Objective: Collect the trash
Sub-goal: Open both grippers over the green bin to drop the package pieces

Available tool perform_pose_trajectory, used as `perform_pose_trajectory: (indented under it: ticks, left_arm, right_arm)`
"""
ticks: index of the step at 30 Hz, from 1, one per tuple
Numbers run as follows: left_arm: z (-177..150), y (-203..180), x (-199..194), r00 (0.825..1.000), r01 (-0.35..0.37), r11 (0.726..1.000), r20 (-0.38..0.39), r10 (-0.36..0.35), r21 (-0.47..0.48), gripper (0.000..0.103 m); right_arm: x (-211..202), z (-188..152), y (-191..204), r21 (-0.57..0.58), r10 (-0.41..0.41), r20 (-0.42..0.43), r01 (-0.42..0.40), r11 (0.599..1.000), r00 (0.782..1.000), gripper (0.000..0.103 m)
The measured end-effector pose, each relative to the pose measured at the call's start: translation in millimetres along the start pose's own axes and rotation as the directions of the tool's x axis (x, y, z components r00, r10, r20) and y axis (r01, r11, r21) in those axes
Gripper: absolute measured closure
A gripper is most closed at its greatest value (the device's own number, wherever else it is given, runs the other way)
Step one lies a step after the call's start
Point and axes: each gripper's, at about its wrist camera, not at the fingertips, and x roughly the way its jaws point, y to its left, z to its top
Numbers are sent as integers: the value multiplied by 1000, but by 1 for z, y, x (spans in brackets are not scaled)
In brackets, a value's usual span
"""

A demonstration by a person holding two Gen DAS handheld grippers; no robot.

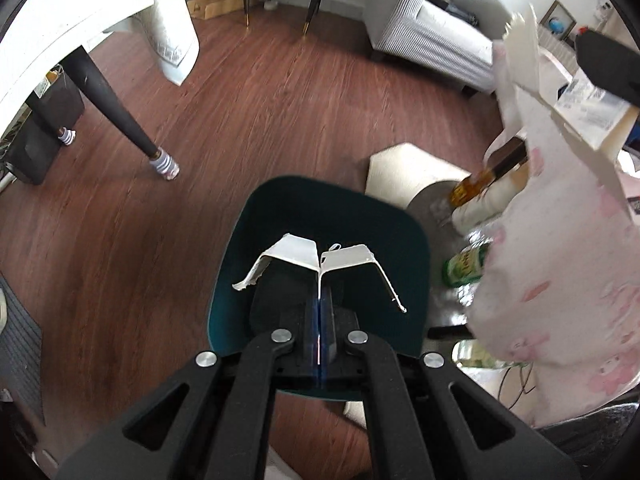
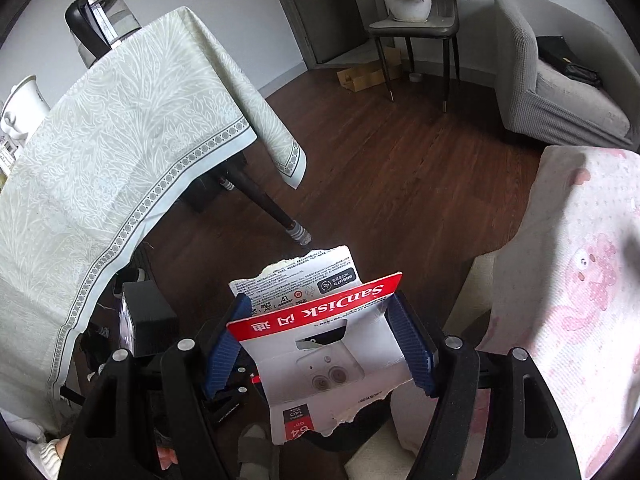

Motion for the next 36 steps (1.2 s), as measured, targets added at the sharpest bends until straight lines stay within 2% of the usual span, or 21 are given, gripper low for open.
perform_pose_trajectory:
  ticks: [4,5,8,18,21,29,36]
  left_arm:
    - [-5,6,5,1000,-7,1000,-15,7,4,95]
    - [-6,8,5,1000,-3,1000,-13,3,6,91]
    - [-7,13,-2,1000,-5,1000,9,5,0,69]
    - [-5,34,-45,993,-1,999,117,6,-46,43]
    - [-6,38,-63,988,13,999,157,-7,-39,38]
    - [-4,39,-105,969,28,999,245,-20,-29,38]
    - [-5,38,-136,948,40,999,317,-27,-34,38]
  right_arm:
    - [18,-2,2,4,-5,-43,5,1000,999,31]
    - [23,-3,2,3,-7,-52,7,1000,999,31]
    - [35,-4,7,-3,-14,-77,14,1000,997,31]
    - [76,-8,12,-15,-58,-150,56,998,987,31]
    - [88,-11,13,-14,-68,-168,67,998,983,31]
    - [117,-18,7,40,-51,-210,61,997,976,31]
    - [144,-29,0,26,-105,-275,117,993,956,31]
